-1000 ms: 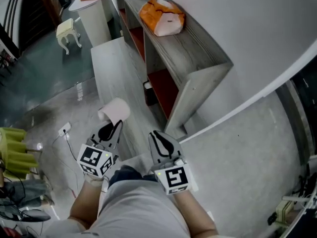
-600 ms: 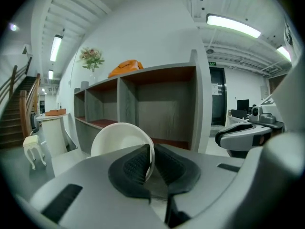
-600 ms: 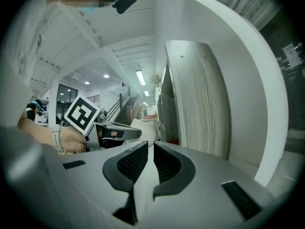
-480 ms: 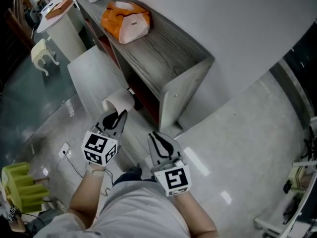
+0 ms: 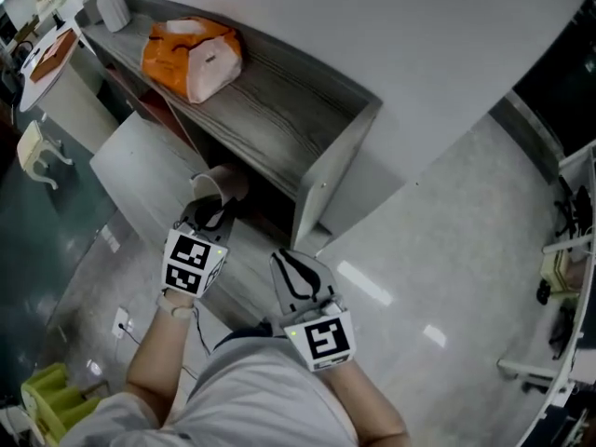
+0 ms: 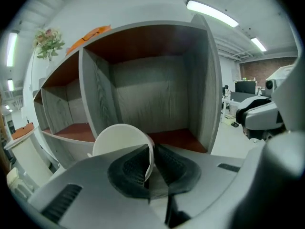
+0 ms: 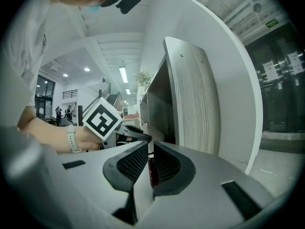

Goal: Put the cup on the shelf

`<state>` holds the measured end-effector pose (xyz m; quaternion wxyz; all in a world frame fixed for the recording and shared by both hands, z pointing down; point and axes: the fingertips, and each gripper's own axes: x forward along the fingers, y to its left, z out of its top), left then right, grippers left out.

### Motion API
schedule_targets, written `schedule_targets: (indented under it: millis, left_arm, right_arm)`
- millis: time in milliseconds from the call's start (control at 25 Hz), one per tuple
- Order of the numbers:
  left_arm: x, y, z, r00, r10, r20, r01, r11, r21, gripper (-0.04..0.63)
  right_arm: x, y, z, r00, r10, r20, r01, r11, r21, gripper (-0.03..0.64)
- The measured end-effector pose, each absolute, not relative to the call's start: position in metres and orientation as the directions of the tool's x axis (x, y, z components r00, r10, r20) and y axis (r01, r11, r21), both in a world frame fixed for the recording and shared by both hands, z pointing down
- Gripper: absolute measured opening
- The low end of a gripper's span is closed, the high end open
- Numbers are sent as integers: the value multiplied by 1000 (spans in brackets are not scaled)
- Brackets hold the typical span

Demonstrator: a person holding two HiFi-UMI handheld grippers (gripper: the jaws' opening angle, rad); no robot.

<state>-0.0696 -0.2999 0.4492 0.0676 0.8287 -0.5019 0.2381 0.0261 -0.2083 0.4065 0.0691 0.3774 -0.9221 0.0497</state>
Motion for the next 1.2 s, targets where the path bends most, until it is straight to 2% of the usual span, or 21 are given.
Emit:
schedule_targets:
  millis: [200, 600, 840, 1200]
  left_arm:
    - [-71, -312, 448, 388, -781, 489, -831, -526, -181, 43]
    - [-54, -328, 439, 433, -778, 456, -786, -573, -231, 72]
    - [-48, -343, 430, 445, -797, 409, -788, -566, -243, 145]
    - [-50, -365, 430, 444, -812, 379, -807, -546, -225, 218]
  right_arm:
    - [23, -206, 404, -674, -719, 172, -731, 682, -14, 46]
    - [32, -201, 404, -618, -764, 184, -775, 632, 21, 46]
    - [38, -202, 402, -600, -779, 184, -788, 614, 32, 45]
    - [40, -203, 402, -596, -780, 193, -788, 614, 47, 45]
